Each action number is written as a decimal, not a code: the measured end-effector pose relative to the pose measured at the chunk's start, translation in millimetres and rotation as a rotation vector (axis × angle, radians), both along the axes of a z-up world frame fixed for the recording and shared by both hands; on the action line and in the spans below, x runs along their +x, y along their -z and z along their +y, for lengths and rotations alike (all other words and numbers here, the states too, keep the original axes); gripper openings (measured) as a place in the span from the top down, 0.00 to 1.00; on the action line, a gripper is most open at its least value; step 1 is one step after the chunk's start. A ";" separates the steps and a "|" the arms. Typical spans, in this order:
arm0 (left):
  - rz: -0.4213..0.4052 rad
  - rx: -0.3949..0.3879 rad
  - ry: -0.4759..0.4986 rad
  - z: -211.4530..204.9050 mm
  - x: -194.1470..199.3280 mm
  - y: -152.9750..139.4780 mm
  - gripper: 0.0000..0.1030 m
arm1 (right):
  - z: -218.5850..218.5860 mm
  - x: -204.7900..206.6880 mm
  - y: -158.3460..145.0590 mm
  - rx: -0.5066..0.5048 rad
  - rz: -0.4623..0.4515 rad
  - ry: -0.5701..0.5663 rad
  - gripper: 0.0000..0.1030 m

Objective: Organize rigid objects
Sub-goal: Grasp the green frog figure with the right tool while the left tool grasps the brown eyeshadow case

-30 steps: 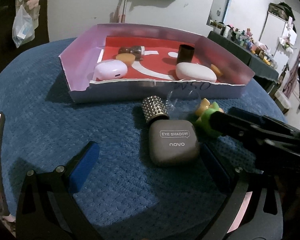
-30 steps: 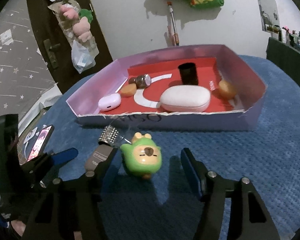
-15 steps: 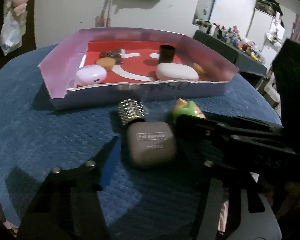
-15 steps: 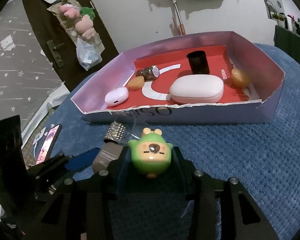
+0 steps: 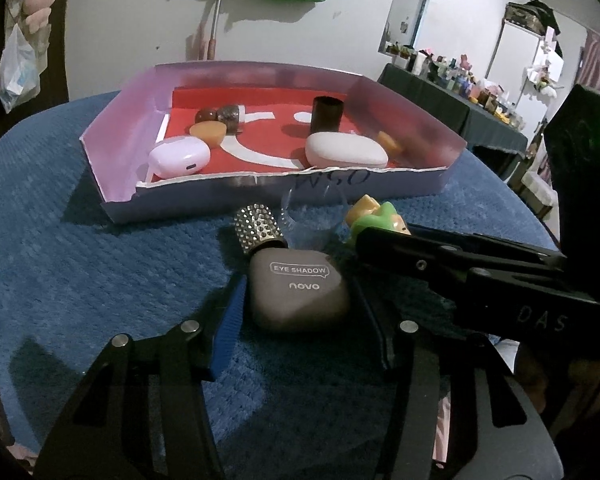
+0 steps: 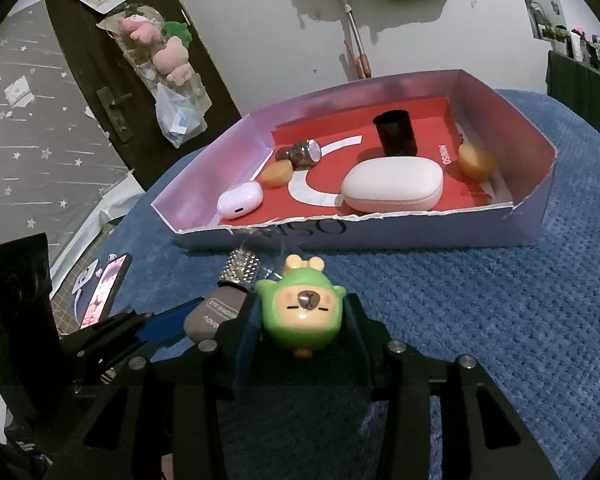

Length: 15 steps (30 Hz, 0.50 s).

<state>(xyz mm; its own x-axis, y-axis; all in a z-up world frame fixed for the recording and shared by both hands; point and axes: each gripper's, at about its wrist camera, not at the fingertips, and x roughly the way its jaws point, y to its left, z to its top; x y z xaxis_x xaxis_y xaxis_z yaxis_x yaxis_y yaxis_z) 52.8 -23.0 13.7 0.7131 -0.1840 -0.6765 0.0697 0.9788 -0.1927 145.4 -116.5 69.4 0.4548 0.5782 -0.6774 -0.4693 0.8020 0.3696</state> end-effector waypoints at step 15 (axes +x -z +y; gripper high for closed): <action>-0.043 -0.013 -0.017 9.0 -8.5 -16.8 0.55 | -3.8 -7.7 -16.4 0.031 -0.027 -0.011 0.56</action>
<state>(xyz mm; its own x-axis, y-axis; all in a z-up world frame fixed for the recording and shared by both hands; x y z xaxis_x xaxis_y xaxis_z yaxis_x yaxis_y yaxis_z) 44.3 -14.0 30.6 0.7445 -0.1806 -0.6427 0.0618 0.9772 -0.2030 137.7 -120.3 85.8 0.4658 0.6039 -0.6467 -0.4883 0.7850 0.3813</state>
